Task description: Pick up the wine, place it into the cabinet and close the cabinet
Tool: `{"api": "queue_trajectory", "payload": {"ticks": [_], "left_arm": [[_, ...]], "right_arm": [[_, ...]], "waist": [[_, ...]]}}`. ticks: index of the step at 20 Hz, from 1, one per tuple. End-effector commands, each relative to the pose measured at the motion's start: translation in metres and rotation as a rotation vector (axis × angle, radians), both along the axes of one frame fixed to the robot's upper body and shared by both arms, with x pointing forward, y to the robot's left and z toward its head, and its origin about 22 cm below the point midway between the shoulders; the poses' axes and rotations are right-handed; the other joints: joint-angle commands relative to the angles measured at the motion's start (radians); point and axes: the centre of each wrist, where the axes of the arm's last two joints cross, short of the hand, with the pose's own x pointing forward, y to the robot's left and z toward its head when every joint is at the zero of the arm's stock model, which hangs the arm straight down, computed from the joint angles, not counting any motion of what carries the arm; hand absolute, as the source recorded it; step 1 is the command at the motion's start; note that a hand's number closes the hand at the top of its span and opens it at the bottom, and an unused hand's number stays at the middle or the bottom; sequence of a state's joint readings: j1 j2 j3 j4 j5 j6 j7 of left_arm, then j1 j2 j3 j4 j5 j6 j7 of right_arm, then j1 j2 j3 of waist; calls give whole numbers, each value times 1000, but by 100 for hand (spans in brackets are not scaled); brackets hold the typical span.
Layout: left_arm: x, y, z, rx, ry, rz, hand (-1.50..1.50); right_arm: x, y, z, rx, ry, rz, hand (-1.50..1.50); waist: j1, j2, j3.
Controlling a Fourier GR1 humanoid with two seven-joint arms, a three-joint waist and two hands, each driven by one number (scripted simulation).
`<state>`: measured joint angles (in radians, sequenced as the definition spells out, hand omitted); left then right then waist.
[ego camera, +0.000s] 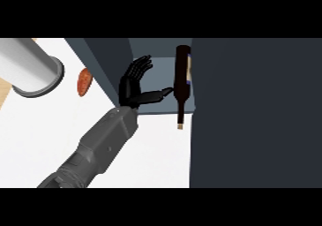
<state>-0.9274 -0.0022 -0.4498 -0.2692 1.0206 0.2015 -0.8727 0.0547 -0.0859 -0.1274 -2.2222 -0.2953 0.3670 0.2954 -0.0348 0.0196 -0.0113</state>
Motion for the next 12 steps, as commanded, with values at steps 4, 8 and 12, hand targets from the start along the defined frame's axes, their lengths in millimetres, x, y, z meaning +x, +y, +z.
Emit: {"api": "queue_trajectory", "payload": {"ticks": [4,8,12], "left_arm": [[-11,21,-14,28,-57,80,-150],[-38,-1,-21,28,-41,4,-150],[-53,-1,-1,30,-56,-100,-150]], "right_arm": [[1,-7,7,-3,-9,-5,-150],[-14,-1,5,-6,13,-25,-150],[-21,9,12,-3,23,-27,-150]], "waist": [[40,-22,11],[59,-33,12],[66,-36,12]]}}
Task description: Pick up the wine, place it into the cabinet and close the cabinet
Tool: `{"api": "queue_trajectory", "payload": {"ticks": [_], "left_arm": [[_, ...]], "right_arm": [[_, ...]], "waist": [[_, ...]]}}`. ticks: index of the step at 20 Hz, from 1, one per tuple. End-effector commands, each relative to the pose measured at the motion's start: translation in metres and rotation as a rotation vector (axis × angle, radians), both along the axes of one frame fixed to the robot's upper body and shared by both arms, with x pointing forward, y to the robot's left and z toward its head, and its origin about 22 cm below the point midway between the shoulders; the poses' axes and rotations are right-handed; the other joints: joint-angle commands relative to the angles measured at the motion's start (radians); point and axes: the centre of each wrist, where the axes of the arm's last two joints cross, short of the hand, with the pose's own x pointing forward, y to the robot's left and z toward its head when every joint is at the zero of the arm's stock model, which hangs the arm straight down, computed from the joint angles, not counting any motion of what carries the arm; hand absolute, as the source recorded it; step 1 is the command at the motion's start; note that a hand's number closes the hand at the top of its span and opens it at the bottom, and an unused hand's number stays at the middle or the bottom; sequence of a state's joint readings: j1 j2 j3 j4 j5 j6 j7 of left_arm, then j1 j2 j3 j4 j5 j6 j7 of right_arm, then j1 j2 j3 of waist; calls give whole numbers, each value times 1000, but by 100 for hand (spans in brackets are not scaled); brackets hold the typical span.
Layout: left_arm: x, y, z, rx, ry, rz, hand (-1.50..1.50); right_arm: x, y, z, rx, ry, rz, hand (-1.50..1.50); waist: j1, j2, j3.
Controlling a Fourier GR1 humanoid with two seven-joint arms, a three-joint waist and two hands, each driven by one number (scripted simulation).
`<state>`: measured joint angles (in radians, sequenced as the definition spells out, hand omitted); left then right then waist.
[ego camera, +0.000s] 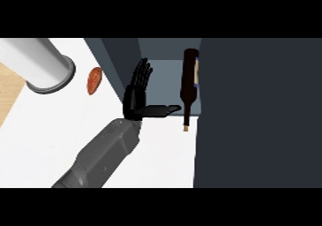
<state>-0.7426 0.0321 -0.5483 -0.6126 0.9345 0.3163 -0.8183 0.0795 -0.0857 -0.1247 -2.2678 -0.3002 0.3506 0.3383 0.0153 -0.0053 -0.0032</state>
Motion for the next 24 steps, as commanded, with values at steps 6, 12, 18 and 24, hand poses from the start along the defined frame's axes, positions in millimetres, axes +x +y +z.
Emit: {"api": "queue_trajectory", "payload": {"ticks": [6,12,18,24], "left_arm": [[-56,19,45,24,-15,-157,-150],[-110,29,73,1,-48,-135,-150],[-155,39,96,-25,-50,-134,-150],[-173,78,104,-4,-49,-91,-150]], "right_arm": [[1,3,8,5,5,-12,-150],[-1,23,8,14,-24,25,-150],[-8,4,-3,-28,-14,36,-150],[-8,7,18,-246,-12,185,150]], "waist": [[18,-8,4],[-3,0,4],[-10,2,4],[-1,2,3]]}}
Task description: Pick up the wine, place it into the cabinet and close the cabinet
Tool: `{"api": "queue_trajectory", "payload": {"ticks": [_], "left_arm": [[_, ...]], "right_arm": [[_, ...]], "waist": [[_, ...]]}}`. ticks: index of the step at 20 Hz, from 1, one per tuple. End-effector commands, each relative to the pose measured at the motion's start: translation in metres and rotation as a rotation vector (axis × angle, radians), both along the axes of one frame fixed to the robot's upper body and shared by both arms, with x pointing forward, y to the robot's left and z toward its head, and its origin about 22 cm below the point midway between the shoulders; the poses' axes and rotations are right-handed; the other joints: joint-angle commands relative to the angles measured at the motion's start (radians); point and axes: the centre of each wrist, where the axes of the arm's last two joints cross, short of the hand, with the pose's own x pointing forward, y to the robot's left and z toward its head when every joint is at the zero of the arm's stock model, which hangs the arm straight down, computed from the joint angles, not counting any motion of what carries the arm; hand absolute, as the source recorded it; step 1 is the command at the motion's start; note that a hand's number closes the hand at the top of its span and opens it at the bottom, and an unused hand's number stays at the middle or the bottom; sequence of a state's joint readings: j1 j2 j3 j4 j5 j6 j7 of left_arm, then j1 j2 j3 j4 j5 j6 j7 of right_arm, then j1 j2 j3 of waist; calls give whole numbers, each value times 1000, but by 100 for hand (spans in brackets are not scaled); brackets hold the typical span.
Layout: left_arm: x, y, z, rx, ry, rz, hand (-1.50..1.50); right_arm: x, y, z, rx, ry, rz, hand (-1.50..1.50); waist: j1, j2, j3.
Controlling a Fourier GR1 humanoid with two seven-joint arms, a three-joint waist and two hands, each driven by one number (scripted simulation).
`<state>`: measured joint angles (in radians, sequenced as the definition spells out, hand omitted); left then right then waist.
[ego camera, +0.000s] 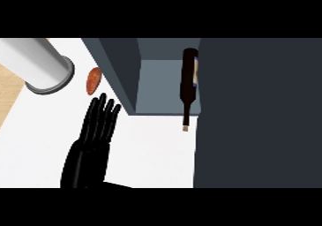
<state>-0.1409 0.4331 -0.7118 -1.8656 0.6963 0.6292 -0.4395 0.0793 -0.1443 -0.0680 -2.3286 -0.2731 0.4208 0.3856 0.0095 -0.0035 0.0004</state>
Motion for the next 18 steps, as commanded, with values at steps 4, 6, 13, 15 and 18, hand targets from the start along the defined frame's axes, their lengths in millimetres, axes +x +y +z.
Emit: {"api": "queue_trajectory", "payload": {"ticks": [4,6,13,15,18], "left_arm": [[-45,37,-5,42,-25,94,-150],[-54,43,15,25,-2,125,-150],[-76,81,28,20,-35,175,-150],[-80,101,27,39,-24,197,-150],[-82,119,36,25,-33,193,-150]], "right_arm": [[-11,10,5,-159,27,234,150],[-16,20,8,-153,54,284,150],[-39,47,10,-69,137,419,150],[-53,56,11,-48,150,437,150],[-54,73,15,-38,135,433,150]], "waist": [[9,-1,-1],[8,-1,-1],[7,-2,-2],[7,-5,-2],[6,-4,-2]]}}
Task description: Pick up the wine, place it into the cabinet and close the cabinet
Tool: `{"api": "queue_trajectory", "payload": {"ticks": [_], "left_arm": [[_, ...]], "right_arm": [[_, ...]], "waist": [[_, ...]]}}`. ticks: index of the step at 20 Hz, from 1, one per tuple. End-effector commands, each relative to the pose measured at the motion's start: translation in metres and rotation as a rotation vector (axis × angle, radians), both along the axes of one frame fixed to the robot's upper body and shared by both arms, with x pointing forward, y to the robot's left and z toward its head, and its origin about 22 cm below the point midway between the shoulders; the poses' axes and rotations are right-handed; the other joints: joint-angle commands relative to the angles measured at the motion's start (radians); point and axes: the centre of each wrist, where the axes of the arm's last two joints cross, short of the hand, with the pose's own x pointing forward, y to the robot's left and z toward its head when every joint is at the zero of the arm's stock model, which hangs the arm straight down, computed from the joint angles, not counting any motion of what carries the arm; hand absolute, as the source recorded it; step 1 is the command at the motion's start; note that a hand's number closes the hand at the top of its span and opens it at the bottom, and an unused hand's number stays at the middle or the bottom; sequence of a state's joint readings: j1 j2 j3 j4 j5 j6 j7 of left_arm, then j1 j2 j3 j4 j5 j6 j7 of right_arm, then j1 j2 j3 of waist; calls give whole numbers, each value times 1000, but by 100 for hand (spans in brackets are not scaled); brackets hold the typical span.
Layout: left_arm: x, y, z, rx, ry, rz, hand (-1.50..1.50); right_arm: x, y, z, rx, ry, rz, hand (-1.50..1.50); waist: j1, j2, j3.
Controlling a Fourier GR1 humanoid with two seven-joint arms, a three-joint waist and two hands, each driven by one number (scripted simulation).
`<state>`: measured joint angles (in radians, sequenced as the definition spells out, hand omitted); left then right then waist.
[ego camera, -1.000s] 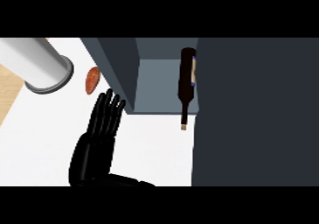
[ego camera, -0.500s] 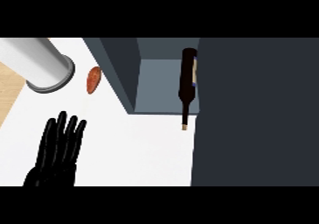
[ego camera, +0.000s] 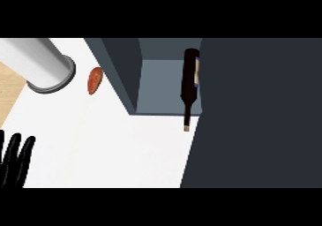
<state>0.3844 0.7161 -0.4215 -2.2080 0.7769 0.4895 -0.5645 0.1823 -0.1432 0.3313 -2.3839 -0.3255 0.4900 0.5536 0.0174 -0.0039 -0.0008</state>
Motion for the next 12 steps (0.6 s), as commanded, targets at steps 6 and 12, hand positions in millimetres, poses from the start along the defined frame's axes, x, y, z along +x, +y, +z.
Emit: {"api": "queue_trajectory", "payload": {"ticks": [6,12], "left_arm": [[-32,39,-1,18,1,18,-150],[-29,76,4,27,-24,-17,-150]], "right_arm": [[-17,53,37,40,-145,-1,150],[10,106,43,-44,-232,-14,150]], "waist": [[18,-10,-3],[24,-2,-3]]}}
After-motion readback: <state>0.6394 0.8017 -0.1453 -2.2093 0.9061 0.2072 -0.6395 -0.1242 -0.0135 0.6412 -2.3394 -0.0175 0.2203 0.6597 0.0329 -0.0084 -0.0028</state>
